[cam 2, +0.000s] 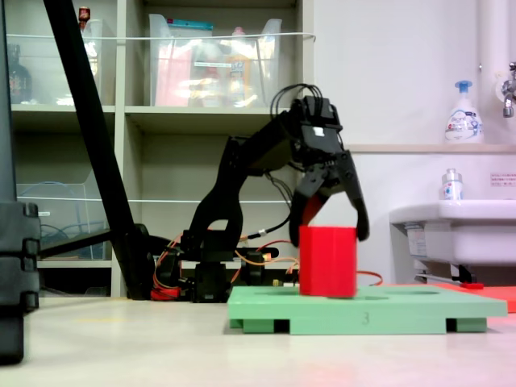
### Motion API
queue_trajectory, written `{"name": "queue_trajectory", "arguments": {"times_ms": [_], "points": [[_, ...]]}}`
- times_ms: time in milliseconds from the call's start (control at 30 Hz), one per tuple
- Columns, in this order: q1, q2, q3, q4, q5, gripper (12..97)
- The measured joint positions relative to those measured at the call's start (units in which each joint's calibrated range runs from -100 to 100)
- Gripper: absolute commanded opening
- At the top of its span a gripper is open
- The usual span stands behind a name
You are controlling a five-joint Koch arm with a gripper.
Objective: Put the octagonal pillar block into the corresponding hole
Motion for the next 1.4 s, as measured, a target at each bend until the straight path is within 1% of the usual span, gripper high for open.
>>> {"name": "queue_trajectory", "arguments": {"times_ms": [667,1067,1400], "points": [[0.05,9.3,6.37,11.94,0.05,38.7],[-0.49,9.99,6.37,15.27,-5.03,38.8],[-0.44,8.62,6.57,15.27,-5.91,38.8]]}}
